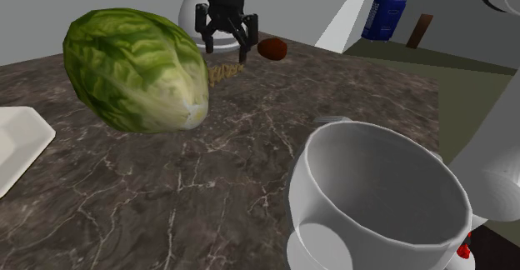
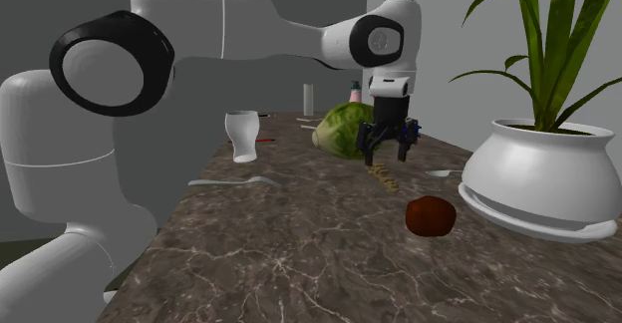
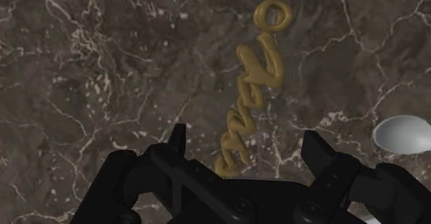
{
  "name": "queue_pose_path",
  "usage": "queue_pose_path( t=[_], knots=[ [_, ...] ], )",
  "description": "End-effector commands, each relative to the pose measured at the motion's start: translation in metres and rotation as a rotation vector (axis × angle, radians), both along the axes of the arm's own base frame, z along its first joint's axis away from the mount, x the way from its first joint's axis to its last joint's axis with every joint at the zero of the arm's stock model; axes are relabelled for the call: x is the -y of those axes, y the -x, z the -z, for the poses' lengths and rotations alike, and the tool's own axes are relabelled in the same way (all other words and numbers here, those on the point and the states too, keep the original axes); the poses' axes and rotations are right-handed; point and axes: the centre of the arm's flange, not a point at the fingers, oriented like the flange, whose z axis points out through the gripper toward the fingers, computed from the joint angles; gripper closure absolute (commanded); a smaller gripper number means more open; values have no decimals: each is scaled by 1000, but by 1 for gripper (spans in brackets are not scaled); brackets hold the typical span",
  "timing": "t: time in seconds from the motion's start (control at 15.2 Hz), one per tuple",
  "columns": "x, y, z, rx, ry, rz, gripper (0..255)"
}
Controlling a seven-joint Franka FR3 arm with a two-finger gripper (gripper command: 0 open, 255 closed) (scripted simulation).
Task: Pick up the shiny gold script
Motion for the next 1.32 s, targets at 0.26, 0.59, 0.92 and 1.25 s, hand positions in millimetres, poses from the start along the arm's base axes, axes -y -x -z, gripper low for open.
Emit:
queue_pose_path(
  t=[0.26, 0.59, 0.92, 1.25],
  knots=[
    [-1, -1, 33, 1, 0, 6, 0],
    [0, -1, 34, 1, 0, 6, 255],
    [0, -1, 34, 1, 0, 6, 255],
    [-1, -1, 18, 1, 0, 6, 255]
  ],
)
